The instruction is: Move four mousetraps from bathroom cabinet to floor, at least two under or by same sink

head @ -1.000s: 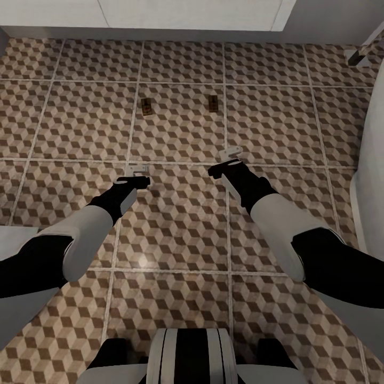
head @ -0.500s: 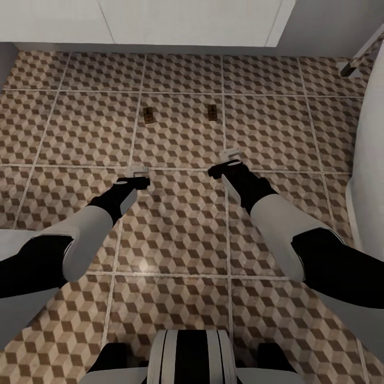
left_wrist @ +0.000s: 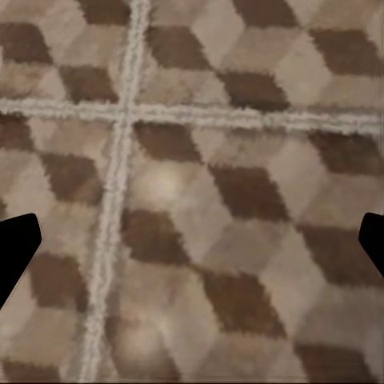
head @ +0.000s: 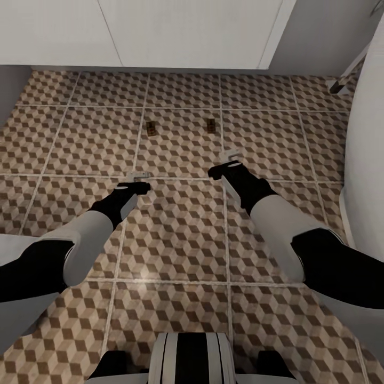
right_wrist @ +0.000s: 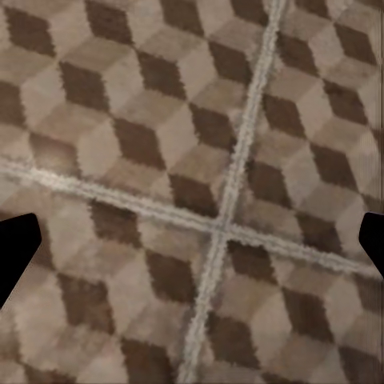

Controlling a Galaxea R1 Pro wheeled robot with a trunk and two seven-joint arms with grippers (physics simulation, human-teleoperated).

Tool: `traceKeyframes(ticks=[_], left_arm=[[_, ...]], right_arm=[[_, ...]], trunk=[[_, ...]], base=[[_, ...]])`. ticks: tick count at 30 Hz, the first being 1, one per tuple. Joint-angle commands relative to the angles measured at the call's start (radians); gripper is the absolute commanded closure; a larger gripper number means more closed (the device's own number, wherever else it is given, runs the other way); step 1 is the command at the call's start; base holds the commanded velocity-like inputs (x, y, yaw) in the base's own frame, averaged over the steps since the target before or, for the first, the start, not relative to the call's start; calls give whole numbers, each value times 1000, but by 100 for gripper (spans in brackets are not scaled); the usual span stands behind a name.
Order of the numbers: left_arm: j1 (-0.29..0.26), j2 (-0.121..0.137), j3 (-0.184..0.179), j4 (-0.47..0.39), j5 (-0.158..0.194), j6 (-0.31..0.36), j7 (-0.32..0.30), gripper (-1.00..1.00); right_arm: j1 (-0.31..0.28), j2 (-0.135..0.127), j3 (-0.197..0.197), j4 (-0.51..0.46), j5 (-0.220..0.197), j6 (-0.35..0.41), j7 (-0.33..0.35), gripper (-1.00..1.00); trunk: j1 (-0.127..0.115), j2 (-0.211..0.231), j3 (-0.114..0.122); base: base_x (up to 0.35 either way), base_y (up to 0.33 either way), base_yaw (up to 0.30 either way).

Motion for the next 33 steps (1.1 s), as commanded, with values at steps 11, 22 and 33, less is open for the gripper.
traceKeyframes(ticks=[11,22,33], left_arm=[[28,0,-3,-2,2,5,3,-100],[79,1,-3,-4,2,4,2,-100],[133,2,-3,-3,2,-39,1,-100]], right_arm=[[2,0,4,87,2,-81,-4,-100],[4,0,4,116,4,-118,-4,-100],[16,-11,4,162,4,-164,-2,-100]], trunk=[[-5,2,42],[-10,5,85],[-15,8,127]], base=[[0,0,0],[0,0,0],[0,0,0]])
